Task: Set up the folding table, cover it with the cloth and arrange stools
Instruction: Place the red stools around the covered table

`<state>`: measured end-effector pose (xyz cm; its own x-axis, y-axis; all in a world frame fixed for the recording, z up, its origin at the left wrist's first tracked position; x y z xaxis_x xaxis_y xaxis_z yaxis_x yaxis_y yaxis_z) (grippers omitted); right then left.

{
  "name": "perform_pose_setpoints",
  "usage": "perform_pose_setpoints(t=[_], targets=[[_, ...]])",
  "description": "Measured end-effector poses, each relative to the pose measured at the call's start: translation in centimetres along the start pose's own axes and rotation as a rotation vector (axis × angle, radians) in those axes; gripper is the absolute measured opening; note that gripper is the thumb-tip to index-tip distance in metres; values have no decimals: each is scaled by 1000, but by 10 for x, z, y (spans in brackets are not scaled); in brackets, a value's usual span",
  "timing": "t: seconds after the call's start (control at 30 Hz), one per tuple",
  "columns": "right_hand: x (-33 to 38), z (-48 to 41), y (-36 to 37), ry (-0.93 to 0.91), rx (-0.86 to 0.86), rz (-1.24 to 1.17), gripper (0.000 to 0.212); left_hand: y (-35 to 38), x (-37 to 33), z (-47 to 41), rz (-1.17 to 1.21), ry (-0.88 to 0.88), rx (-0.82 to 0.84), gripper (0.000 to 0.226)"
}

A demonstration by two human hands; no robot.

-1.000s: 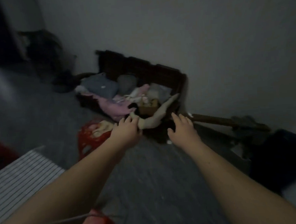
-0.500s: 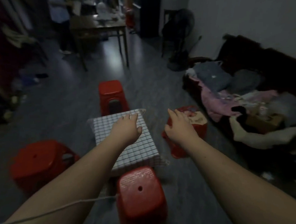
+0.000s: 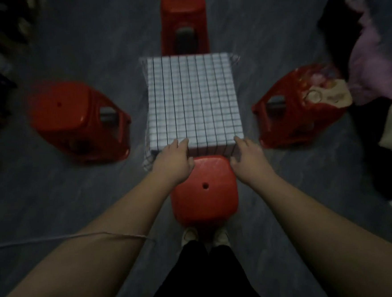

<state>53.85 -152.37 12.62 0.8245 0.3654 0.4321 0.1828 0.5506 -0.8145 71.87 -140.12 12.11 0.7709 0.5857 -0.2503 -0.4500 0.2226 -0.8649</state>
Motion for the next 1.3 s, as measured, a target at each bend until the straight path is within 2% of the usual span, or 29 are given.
perform_pose_setpoints(t=[0.13,0.3,0.47,0.6,0.73,1.03,1.3], targets=[[-59,-35,91,28,153,12,79,113,32,-19,52,-99,124,73],[-121,-63,189,87,242,12,78,227,60,-25,142,-248,203,80],[-169,-51,245,249,236,-49,95,301,71,-11,221,-361,217,99],[-185,-33,268,182,218,-217,106,328,70,-3,408,-378,161,113],[-186,-24,280,155,146,-266,104,341,69,-1,466,-376,97,116],[-185,9,291,195,103,-333,96,351,69,16,397,-361,125,111],[-195,78,317,218,110,-335,96,372,71,80,357,-343,168,109]])
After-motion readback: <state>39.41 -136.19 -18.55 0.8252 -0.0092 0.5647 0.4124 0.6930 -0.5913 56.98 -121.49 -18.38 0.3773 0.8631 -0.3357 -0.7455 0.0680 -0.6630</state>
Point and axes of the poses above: each hand's wrist, its own z-axis away from the middle knuckle, its own y-axis out of the palm, x = y × z, the point moved 2 cm from there along -z, towards the middle knuckle, and after that the axes turned 4 degrees about -z, right-handed, at the moved point
